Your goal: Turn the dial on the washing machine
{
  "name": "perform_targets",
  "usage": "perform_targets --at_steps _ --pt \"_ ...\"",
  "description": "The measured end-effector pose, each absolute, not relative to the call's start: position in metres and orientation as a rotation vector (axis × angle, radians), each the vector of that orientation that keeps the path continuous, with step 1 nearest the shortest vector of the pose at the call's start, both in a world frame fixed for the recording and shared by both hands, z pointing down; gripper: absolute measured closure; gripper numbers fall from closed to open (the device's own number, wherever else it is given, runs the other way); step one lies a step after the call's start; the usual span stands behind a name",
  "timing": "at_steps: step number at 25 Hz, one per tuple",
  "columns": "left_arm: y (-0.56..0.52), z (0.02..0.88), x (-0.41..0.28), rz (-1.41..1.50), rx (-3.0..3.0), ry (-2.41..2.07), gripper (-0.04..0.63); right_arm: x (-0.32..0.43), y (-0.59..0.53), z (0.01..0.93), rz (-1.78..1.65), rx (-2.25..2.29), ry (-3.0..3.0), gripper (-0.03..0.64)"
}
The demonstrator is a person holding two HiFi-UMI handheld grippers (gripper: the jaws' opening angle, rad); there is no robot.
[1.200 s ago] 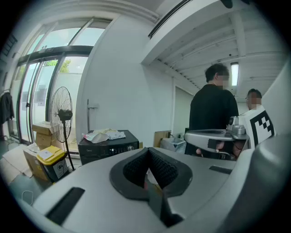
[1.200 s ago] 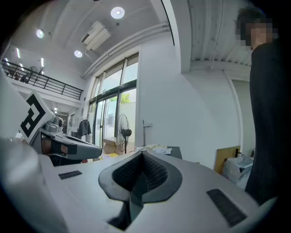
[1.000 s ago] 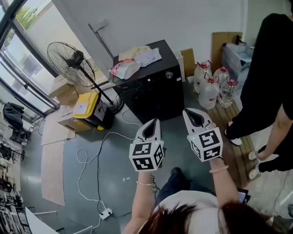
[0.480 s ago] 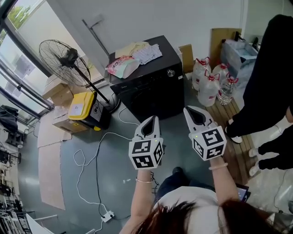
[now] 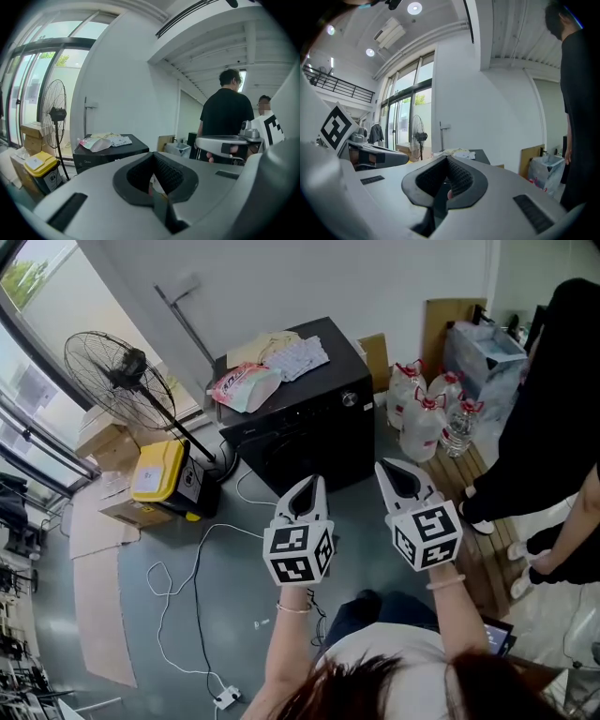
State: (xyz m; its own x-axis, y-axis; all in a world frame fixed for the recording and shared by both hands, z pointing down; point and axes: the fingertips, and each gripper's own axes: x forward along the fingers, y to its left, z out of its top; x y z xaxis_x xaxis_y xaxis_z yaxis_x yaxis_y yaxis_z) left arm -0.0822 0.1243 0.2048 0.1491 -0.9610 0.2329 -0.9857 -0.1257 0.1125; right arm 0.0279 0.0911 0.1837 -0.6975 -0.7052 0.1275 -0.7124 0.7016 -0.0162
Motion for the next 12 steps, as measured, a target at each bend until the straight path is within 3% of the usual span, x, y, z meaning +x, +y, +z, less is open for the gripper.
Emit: perform_targets --at_steps 12 --pt "0.08 0.222 -0.099 0.167 2.172 -1.88 0.58 0.018 0.042 0.2 0.01 1.222 -2.703 0.591"
